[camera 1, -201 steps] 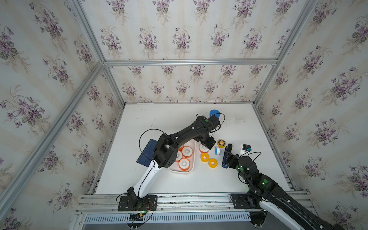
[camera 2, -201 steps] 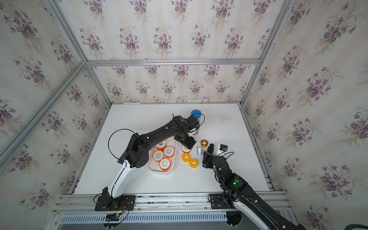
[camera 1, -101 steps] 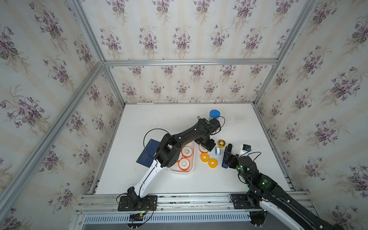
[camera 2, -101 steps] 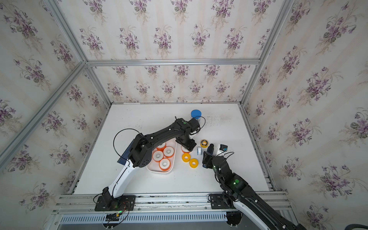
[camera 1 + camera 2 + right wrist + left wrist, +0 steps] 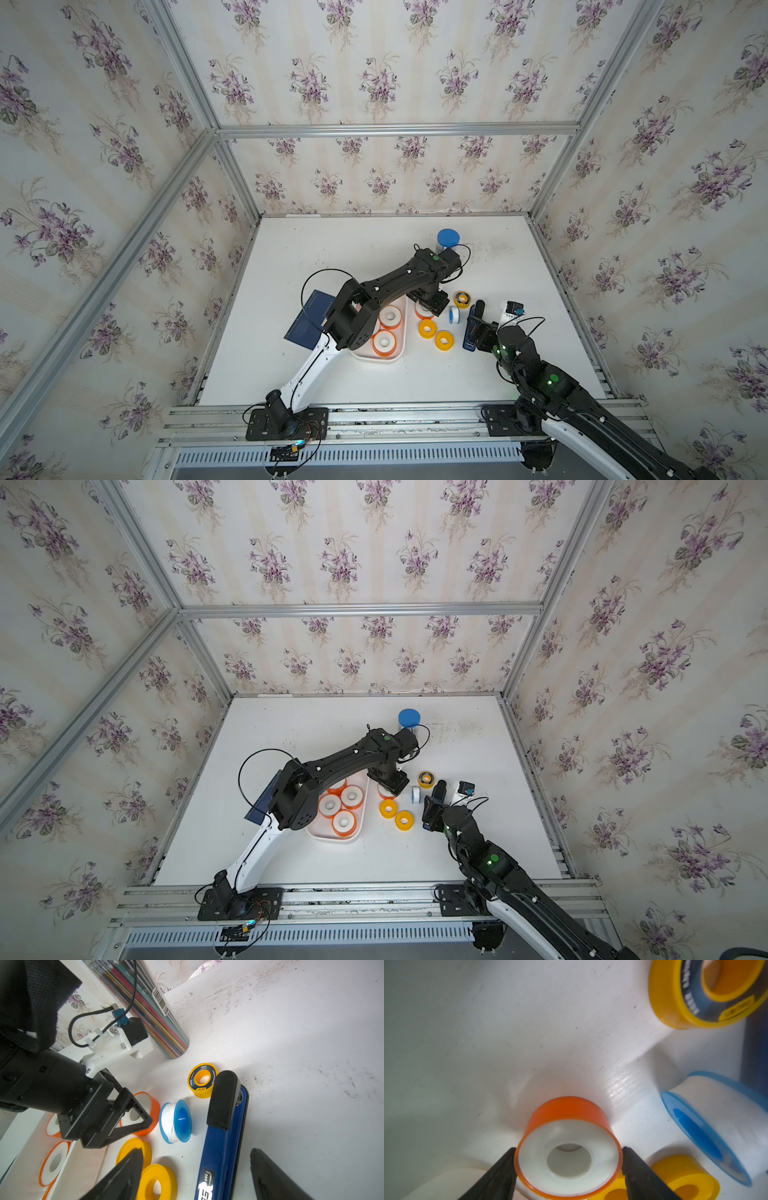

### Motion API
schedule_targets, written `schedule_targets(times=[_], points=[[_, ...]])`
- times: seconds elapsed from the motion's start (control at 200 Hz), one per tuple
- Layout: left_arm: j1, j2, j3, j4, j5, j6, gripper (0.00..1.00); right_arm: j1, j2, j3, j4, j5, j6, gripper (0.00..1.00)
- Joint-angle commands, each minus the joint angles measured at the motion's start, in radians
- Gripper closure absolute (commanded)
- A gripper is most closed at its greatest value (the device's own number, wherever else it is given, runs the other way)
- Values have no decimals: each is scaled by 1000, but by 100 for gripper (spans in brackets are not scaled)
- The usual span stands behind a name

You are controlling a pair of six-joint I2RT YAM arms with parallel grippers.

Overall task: Put the sealing tape into the storage box
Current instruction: Pick up the sealing tape at the center of the board.

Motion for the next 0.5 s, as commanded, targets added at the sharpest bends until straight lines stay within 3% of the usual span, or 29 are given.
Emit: schedule_targets(times=[0.0,0.495], points=[[0,9,4,0,-18,-7,23,0,0,2,23,2,-3,15],[-5,8,-13,11,-27,-11,24,0,0,2,24,1,-3,15]])
